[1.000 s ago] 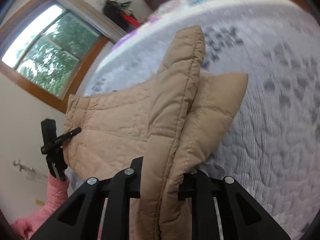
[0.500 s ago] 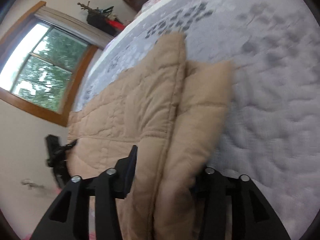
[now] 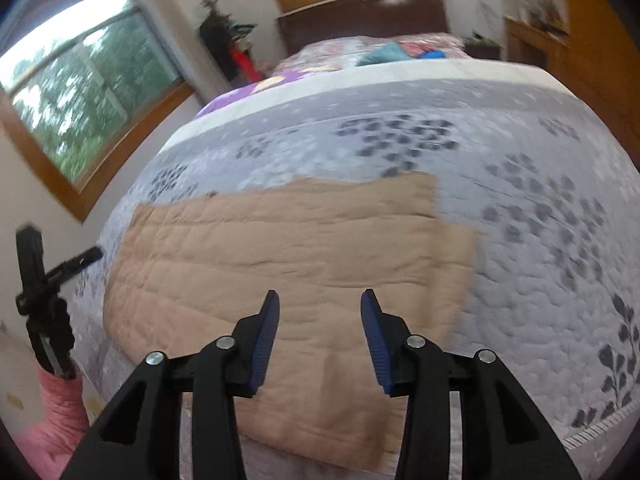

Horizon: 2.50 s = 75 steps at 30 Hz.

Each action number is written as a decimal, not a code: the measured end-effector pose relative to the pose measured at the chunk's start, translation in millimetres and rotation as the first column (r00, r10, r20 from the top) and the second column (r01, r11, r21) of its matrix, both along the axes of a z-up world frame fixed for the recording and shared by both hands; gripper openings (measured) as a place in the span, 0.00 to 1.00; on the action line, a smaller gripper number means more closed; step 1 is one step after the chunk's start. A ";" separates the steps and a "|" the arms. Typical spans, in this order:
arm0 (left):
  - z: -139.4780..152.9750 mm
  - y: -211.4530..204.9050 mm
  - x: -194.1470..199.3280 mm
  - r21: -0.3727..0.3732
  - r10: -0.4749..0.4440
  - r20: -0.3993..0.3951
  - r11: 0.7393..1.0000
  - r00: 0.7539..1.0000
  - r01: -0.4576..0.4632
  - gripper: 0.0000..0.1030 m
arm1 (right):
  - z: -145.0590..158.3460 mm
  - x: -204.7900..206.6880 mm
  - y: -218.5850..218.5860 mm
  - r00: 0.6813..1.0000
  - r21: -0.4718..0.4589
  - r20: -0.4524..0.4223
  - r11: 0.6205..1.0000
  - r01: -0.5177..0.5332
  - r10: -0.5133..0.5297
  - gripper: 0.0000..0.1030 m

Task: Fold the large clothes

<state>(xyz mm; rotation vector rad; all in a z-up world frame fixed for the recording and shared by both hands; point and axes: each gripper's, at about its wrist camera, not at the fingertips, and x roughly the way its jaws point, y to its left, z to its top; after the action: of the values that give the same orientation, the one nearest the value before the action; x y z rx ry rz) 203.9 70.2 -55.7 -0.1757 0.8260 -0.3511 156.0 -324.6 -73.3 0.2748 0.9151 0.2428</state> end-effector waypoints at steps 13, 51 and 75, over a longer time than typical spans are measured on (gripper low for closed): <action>-66.5 -91.1 19.0 0.113 -0.137 -0.103 0.983 0.985 0.148 0.42 | -52.2 31.9 65.5 0.993 -0.073 -0.102 0.994 -0.075 0.068 0.40; -83.0 52.0 -134.8 -0.248 0.296 -0.255 0.900 0.921 -0.358 0.52 | -64.3 -54.5 -27.0 0.974 -0.057 -0.193 0.993 0.106 -0.115 0.41; -130.4 64.6 -95.6 -0.431 0.390 -0.301 0.759 0.870 -0.489 0.26 | -80.5 -45.7 -26.6 0.970 -0.058 -0.219 0.994 0.095 -0.106 0.45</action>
<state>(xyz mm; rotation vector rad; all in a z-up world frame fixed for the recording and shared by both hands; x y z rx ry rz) 108.3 134.8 -186.1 -0.8924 0.8434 -0.0863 110.3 -351.2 -153.8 0.3080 1.1231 0.0974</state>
